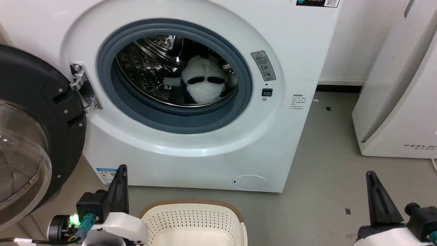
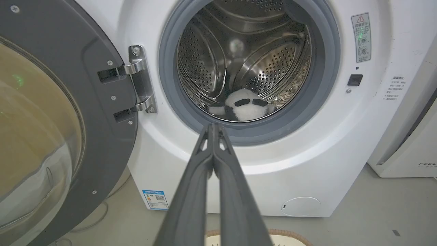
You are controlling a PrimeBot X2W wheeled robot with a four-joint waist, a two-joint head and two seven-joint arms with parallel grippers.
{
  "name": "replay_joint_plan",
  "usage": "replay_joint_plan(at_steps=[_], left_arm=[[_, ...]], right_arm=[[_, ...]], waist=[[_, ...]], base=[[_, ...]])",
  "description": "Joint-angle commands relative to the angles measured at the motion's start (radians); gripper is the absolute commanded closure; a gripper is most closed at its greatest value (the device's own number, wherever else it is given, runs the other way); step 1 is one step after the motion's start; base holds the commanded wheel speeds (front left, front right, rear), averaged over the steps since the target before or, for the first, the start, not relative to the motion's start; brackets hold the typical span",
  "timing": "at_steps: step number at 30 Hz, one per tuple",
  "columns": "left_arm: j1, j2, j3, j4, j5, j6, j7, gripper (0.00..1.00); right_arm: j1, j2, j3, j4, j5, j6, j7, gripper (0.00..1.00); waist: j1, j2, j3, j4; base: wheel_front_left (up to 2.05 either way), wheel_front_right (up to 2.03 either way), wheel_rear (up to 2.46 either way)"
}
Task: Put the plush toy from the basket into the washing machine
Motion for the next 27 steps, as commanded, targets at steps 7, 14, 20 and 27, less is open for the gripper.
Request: replay_joint_plan(at_steps=[7, 14, 20, 27], left_arm=[[0.021, -0.001, -0.006, -0.025, 0.009, 0.008, 0.02, 1.0], [0.026, -0.002, -0.012, -0.041, 0.012, 0.012, 0.039, 1.0], [0.029, -0.002, -0.015, -0.052, 0.014, 0.014, 0.051, 1.0], [0.032, -0.003, -0.019, -0.064, 0.017, 0.017, 0.065, 1.0]], right_arm=[[-0.022, 0.0, 0.012, 0.003, -0.017, 0.0, 0.02, 1.0], [-0.028, 0.0, 0.021, 0.003, -0.028, 0.0, 0.038, 1.0], [-0.032, -0.001, 0.027, 0.004, -0.035, 0.0, 0.051, 1.0], [-0.037, -0.001, 0.035, 0.004, -0.044, 0.0, 0.065, 1.0]], waist=[[0.0, 0.0, 0.001, -0.006], [0.0, 0.0, 0.001, -0.013], [0.0, 0.0, 0.001, -0.017], [0.0, 0.0, 0.002, -0.022]], base=[[0.0, 0.0, 0.0], [0.0, 0.0, 0.0], [0.0, 0.0, 0.0], [0.0, 0.0, 0.0]])
